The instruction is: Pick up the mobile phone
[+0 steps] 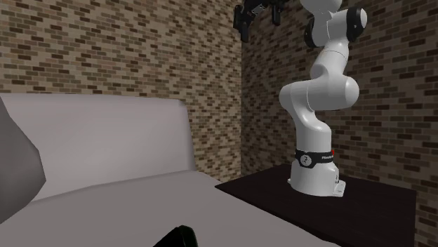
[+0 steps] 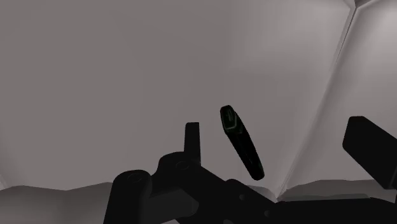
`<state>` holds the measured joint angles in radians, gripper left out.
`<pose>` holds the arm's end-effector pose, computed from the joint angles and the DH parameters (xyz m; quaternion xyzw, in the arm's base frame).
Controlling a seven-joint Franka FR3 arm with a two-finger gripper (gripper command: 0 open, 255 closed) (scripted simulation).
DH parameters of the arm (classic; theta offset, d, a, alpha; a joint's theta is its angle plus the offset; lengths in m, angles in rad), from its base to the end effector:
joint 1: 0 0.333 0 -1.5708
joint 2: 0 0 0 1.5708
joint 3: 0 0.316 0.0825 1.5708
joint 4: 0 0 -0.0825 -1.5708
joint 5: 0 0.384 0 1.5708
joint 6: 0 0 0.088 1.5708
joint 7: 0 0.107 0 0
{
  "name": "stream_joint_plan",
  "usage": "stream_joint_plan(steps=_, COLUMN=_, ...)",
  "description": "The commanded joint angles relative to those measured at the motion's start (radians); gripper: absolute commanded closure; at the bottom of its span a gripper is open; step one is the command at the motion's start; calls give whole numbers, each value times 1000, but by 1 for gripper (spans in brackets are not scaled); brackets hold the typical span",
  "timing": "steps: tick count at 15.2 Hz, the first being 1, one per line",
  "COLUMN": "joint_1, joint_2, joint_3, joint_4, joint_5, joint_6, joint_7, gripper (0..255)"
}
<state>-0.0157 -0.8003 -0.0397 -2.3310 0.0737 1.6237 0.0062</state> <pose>0.3084 -0.0138 0.6120 -0.9973 0.0256 -0.0472 0.0502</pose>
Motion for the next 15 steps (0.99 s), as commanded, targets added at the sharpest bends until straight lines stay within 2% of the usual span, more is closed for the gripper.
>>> stream_joint_plan(steps=1, joint_1=0, joint_2=0, joint_3=0, joint_4=0, joint_5=0, joint_6=0, joint_7=0, gripper=0)
stream_joint_plan(steps=8, joint_1=32, joint_2=202, joint_3=-5, joint_4=-27, joint_5=16, joint_6=212, joint_7=-62, gripper=0)
stream_joint_plan(steps=15, joint_1=65, joint_2=444, joint_3=-7, joint_4=14, joint_5=42, joint_6=395, joint_7=-128, gripper=0)
